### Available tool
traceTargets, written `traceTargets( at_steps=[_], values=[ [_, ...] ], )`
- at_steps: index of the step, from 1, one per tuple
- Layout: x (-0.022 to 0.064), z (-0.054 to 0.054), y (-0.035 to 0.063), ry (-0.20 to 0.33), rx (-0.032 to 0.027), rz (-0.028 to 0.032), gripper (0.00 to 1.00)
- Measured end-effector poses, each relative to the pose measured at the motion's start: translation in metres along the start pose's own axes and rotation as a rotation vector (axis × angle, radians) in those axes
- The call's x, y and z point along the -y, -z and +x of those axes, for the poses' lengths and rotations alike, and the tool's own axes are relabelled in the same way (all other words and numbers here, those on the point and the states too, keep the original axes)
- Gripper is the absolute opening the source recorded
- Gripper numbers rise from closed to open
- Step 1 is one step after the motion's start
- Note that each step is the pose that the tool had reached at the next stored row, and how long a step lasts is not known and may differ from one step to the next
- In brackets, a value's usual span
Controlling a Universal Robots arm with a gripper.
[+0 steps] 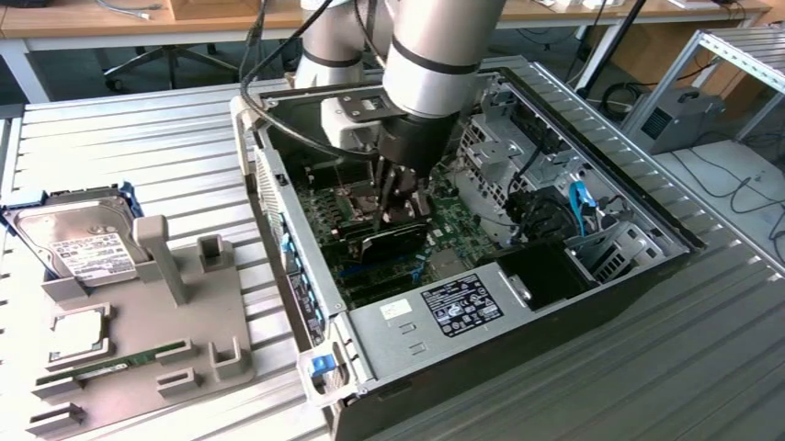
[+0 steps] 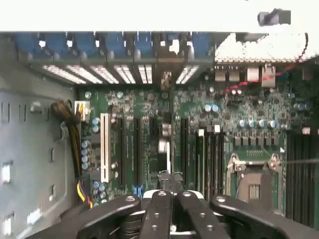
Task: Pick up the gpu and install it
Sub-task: 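Press down on the gpu until it lock into place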
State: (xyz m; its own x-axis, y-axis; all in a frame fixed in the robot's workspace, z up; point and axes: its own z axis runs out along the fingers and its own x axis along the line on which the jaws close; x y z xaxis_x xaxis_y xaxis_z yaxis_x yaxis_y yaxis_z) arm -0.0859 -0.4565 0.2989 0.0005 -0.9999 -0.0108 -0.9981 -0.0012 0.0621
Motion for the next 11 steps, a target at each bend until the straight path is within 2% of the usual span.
traceTargets(
  at_steps=[1, 3, 4, 5, 6, 7, 8, 9, 11],
  values=[
    [-0.0054, -0.001, -0.0144, 0.000, 0.0001, 0.0001, 0.11],
    [-0.0147, -0.002, -0.0297, 0.000, -0.0012, 0.0003, 0.11],
    [-0.0170, -0.002, -0.0255, 0.000, -0.0010, 0.0002, 0.11],
    [-0.0097, -0.002, -0.0136, 0.000, -0.0005, -0.0002, 0.11],
    [0.0006, -0.002, -0.0108, 0.000, 0.0013, -0.0016, 0.11],
    [0.0073, -0.002, -0.0058, 0.000, 0.0046, -0.0020, 0.11],
    [0.0116, -0.002, 0.0050, 0.001, 0.0093, -0.0020, 0.11],
    [0.0136, -0.002, 0.0127, 0.001, 0.0106, -0.0022, 0.11],
    [0.0136, -0.002, 0.0127, 0.001, 0.0106, -0.0022, 0.11]
  ],
)
